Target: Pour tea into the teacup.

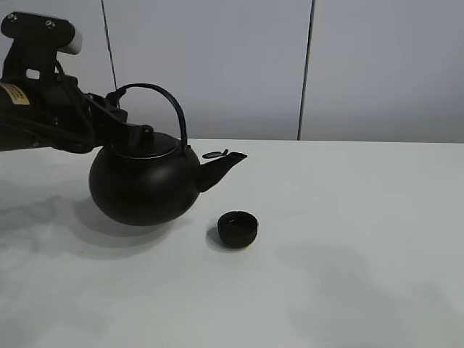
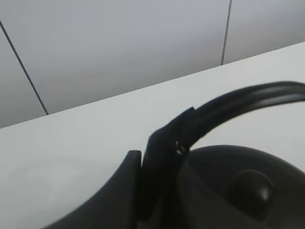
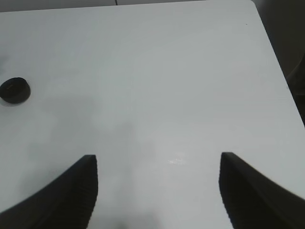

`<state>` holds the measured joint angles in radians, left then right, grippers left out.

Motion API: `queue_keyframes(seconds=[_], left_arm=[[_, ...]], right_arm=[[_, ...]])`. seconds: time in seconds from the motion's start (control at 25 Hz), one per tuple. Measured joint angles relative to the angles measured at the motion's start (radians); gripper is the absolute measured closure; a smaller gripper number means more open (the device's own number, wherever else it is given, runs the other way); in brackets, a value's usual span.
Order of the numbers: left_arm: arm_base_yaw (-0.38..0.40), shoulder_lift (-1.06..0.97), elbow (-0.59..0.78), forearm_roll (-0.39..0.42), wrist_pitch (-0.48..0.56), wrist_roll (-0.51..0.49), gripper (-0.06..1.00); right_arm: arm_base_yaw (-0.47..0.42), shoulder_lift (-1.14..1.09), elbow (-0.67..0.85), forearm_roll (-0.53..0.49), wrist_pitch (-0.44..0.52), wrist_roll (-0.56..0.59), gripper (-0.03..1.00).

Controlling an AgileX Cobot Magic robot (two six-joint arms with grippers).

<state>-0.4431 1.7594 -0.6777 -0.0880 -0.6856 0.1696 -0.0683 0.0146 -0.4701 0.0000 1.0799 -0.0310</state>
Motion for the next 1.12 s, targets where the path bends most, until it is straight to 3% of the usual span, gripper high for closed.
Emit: queue_keyframes(seconds=[0.64, 0.84, 1.12], left_arm=[[0.211, -0.001, 0.223, 0.122, -0.280, -0.110, 0.83], [0.260, -0.001, 0.274, 0.171, -0.315, -0.110, 0.83], [0.276, 0.043, 0.285, 0.180, -0.339, -0.089, 0.83]], right_arm=[[0.000, 0.000, 0.000, 0.000, 0.001, 0.000, 0.47], [0.000, 0.000, 0.000, 0.000, 0.001, 0.000, 0.47], [0.000, 0.000, 0.000, 0.000, 0.001, 0.000, 0.47]])
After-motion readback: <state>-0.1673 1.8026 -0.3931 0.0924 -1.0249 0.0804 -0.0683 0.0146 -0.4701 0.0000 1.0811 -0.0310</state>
